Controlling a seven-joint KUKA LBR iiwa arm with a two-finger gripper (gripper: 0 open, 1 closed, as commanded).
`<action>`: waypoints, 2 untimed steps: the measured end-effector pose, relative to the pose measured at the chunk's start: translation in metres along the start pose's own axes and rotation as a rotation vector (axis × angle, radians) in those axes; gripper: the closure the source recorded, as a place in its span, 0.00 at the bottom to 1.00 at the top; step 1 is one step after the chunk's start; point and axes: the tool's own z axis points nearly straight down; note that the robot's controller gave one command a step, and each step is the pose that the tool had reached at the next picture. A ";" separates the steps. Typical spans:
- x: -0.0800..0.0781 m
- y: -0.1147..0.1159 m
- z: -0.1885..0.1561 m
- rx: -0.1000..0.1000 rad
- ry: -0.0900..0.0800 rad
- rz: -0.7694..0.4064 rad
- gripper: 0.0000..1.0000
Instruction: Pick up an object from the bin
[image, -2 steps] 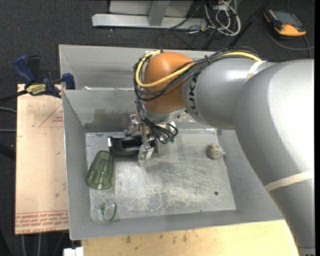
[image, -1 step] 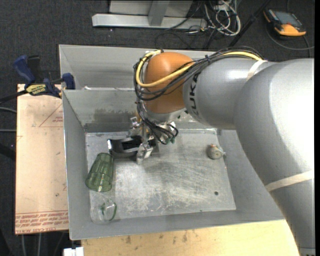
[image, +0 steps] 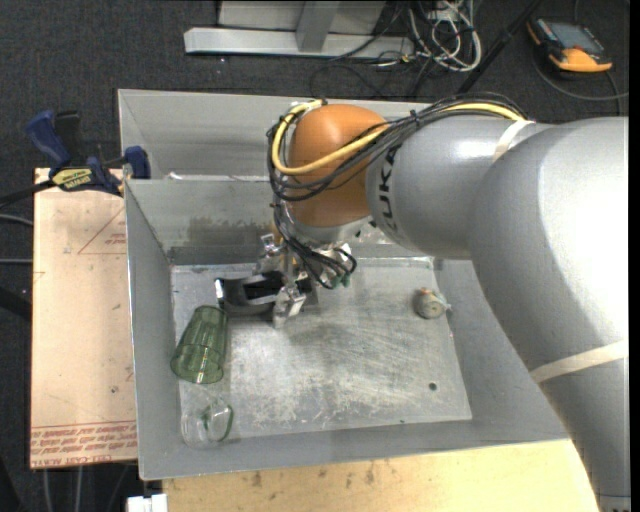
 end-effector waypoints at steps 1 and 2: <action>0.002 0.000 -0.003 0.000 0.004 0.000 1.00; 0.005 0.000 -0.020 0.001 0.013 -0.001 1.00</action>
Offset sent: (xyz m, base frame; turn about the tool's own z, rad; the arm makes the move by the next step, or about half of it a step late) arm -0.0001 -0.0003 0.0783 0.0000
